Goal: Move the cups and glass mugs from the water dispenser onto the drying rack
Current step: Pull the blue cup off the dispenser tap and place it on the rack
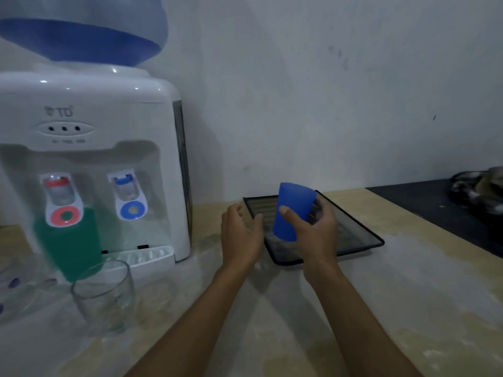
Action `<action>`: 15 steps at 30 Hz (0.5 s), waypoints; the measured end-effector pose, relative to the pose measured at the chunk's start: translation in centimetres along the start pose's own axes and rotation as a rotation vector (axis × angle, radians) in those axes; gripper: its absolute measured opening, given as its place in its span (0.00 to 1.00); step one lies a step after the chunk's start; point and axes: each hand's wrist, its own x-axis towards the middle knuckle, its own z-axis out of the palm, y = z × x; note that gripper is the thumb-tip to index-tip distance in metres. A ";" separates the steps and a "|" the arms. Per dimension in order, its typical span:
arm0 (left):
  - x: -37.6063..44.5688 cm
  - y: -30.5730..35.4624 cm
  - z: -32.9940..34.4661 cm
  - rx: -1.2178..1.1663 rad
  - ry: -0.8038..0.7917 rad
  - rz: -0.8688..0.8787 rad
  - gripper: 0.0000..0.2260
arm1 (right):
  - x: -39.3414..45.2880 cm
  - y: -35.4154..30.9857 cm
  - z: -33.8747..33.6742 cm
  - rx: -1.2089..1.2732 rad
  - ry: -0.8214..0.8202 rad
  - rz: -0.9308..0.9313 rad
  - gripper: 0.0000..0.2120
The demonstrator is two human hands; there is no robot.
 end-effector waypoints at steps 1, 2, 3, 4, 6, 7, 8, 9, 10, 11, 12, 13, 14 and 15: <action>0.2 -0.5 0.7 0.017 -0.020 -0.032 0.24 | 0.6 0.3 -0.5 -0.021 -0.009 0.007 0.31; 0.4 -0.9 1.3 0.023 -0.033 -0.061 0.25 | 1.2 0.5 -0.9 -0.036 -0.020 0.020 0.31; 0.6 -1.4 1.9 0.025 -0.044 -0.087 0.26 | 2.0 0.8 -1.4 -0.051 -0.032 0.035 0.31; 0.8 -1.9 2.3 0.034 -0.050 -0.105 0.27 | 2.8 1.0 -1.9 -0.061 -0.036 0.051 0.32; 1.3 -2.6 2.8 0.056 -0.049 -0.126 0.27 | 4.7 1.5 -2.8 -0.098 -0.042 0.073 0.34; 1.4 -2.7 2.8 0.057 -0.047 -0.131 0.26 | 5.7 1.7 -3.3 -0.119 -0.051 0.079 0.34; 1.5 -2.9 2.9 0.059 -0.051 -0.131 0.25 | 6.8 2.0 -3.6 -0.142 -0.060 0.083 0.35; 1.5 -3.0 2.9 0.064 -0.057 -0.130 0.23 | 7.8 2.3 -3.9 -0.165 -0.073 0.085 0.34; 1.4 -3.1 2.9 0.068 -0.063 -0.122 0.22 | 8.8 2.6 -4.1 -0.175 -0.082 0.092 0.34; 1.4 -3.1 2.9 0.070 -0.069 -0.115 0.21 | 9.9 2.9 -4.3 -0.173 -0.083 0.106 0.33; 1.3 -3.1 2.9 0.068 -0.068 -0.109 0.20 | 10.9 3.2 -4.4 -0.160 -0.080 0.128 0.31; 1.4 -3.2 3.0 0.068 -0.063 -0.105 0.19 | 12.0 3.5 -4.3 -0.151 -0.071 0.150 0.30; 1.4 -3.2 3.1 0.068 -0.054 -0.102 0.19 | 12.9 3.9 -4.2 -0.148 -0.060 0.175 0.28; 1.5 -3.2 3.2 0.068 -0.047 -0.105 0.19 | 13.8 4.2 -4.0 -0.153 -0.049 0.193 0.28</action>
